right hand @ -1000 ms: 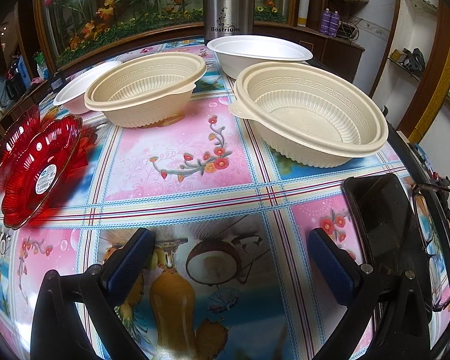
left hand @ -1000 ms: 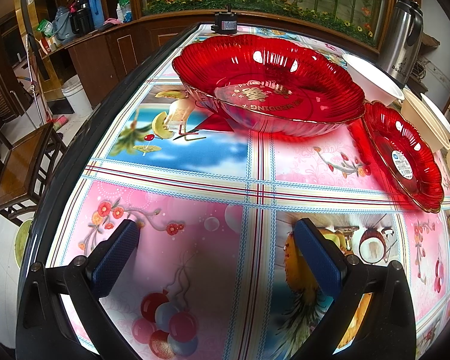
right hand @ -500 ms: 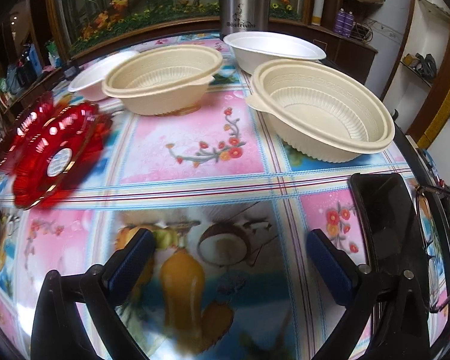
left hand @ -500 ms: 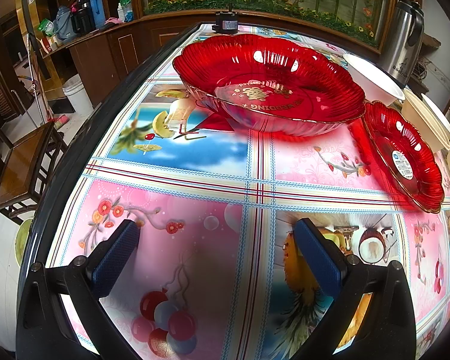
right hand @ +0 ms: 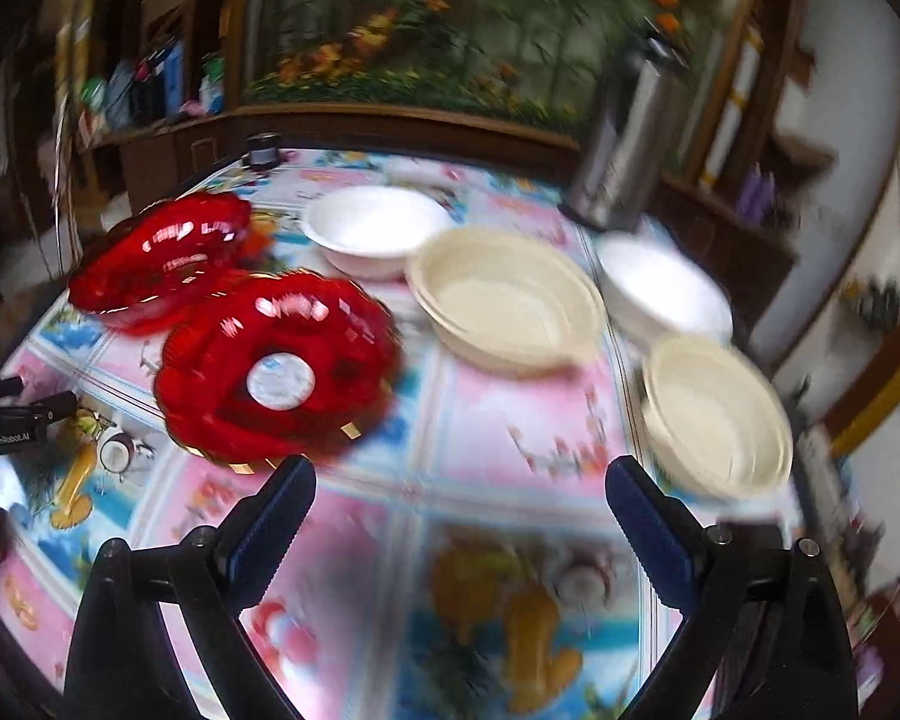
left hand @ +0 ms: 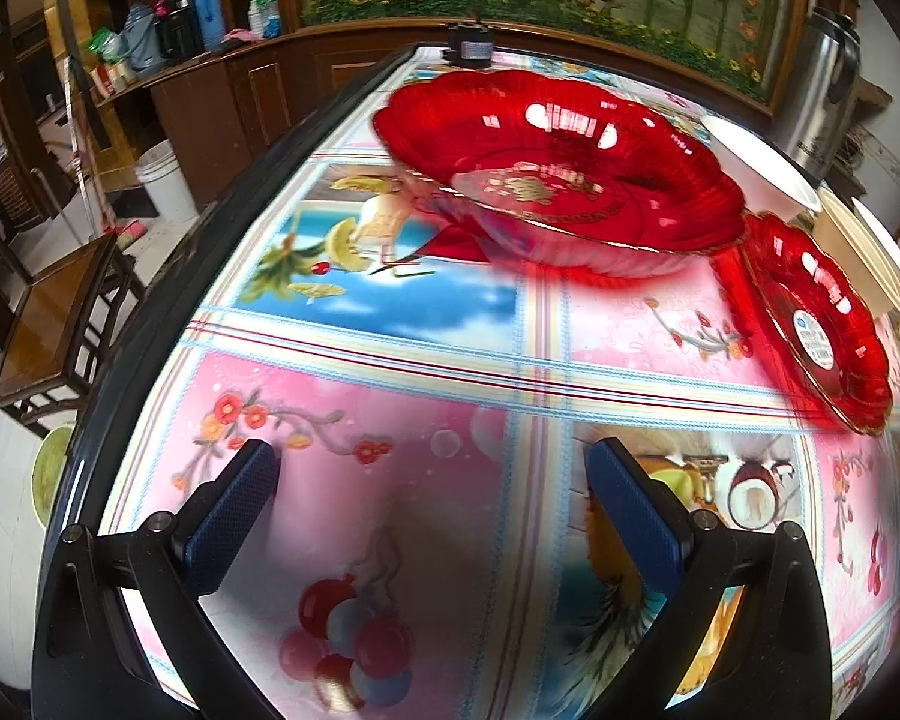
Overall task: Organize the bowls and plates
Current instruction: 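Reach the left gripper to the large red plate and grasp its rim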
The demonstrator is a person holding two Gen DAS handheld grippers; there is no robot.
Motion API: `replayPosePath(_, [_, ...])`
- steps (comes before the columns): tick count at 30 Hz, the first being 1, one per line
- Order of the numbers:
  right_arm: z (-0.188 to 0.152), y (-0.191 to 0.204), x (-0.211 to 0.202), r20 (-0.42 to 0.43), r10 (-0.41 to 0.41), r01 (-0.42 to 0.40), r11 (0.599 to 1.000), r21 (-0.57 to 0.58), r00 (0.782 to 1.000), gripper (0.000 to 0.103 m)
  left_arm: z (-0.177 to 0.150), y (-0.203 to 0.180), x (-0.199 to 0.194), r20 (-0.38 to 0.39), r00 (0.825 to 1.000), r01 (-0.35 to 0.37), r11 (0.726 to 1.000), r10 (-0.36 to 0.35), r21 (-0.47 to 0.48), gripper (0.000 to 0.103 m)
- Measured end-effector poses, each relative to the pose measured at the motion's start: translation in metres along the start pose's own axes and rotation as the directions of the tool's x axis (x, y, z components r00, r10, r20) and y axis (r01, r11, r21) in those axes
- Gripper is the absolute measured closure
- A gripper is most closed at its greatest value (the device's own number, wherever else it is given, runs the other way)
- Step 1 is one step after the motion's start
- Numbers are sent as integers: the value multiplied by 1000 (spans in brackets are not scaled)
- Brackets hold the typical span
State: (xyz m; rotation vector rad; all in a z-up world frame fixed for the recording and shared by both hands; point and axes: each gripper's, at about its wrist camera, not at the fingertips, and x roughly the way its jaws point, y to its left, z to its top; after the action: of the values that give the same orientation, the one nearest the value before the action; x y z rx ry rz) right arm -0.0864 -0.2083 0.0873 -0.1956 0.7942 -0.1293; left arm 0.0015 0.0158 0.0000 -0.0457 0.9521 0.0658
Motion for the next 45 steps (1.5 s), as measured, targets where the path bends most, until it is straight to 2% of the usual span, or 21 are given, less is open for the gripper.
replayPosePath(3, [14,36,1,37,-46,49,993,-105,998,6,1,7,-1,7,1000,10,999,-10,-34,0])
replayPosePath(8, [29,72,3,78,-65,79,979,-188,995,6,1,18,-3,18,1000,15,996,-13,-93,0])
replayPosePath(17, [40,100,10,106,-48,74,965,-254,993,9,2,20,-3,23,1000,20,994,-18,-104,0])
replayPosePath(20, [46,100,14,85,9,12,972,-235,996,22,2,22,-3,29,999,24,993,-21,-111,0])
replayPosePath(22, [54,92,21,28,109,-102,978,-183,994,40,1,24,-5,39,998,44,992,-40,-117,0])
replayPosePath(23, [57,88,25,2,169,-167,974,-155,986,54,2,26,-7,47,997,62,990,-57,-123,1])
replayPosePath(24, [61,85,29,-24,222,-224,966,-128,975,59,2,28,-9,58,996,80,988,-73,-133,7])
replayPosePath(26, [68,81,37,-56,294,-298,952,-76,954,60,1,35,-14,85,988,140,976,-128,-166,13])
replayPosePath(29, [79,84,47,-78,337,-342,938,-55,938,61,11,45,-19,70,979,203,961,-193,-189,15])
replayPosePath(31, [88,83,54,-83,381,-383,923,-19,921,61,24,50,-23,75,978,204,964,-194,-172,28])
replayPosePath(33, [98,83,62,-81,431,-431,902,19,899,72,40,55,-23,57,980,198,967,-191,-160,51])
replayPosePath(37, [119,80,83,-85,500,-491,865,103,862,73,70,62,-18,51,977,214,964,-209,-155,59])
replayPosePath(39, [127,83,97,-101,512,-500,857,124,853,79,84,61,-13,30,971,240,958,-238,-156,73])
replayPosePath(40, [130,84,103,-106,524,-510,849,139,845,80,92,59,-9,16,963,268,951,-269,-157,73])
replayPosePath(43, [136,84,124,-135,552,-523,828,202,823,87,107,56,5,-10,960,275,948,-280,-160,73])
replayPosePath(45, [139,83,133,-137,569,-532,815,231,811,87,114,55,13,-24,953,293,942,-301,-166,73])
